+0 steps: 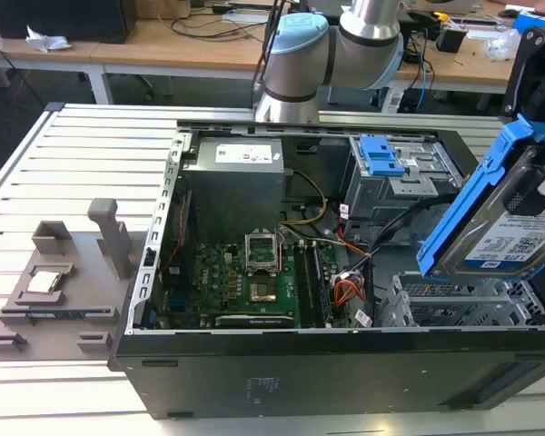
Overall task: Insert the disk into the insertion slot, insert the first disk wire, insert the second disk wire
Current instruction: 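Insert the disk into the insertion slot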
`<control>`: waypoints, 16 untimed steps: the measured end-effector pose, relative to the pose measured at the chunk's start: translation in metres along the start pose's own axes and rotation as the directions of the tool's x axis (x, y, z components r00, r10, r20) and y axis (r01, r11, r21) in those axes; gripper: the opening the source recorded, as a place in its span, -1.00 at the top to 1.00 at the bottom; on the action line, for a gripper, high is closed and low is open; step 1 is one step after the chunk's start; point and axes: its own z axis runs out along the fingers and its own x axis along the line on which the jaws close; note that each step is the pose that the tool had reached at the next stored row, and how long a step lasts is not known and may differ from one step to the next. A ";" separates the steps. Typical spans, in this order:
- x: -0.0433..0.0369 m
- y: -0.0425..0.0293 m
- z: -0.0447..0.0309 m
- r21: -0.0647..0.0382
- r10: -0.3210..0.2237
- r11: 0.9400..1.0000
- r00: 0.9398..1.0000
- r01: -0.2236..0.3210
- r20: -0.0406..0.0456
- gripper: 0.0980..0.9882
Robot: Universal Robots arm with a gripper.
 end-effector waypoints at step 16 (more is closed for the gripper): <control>-0.0086 -0.0076 0.0459 0.000 -0.003 1.000 1.000 0.003 0.000 0.40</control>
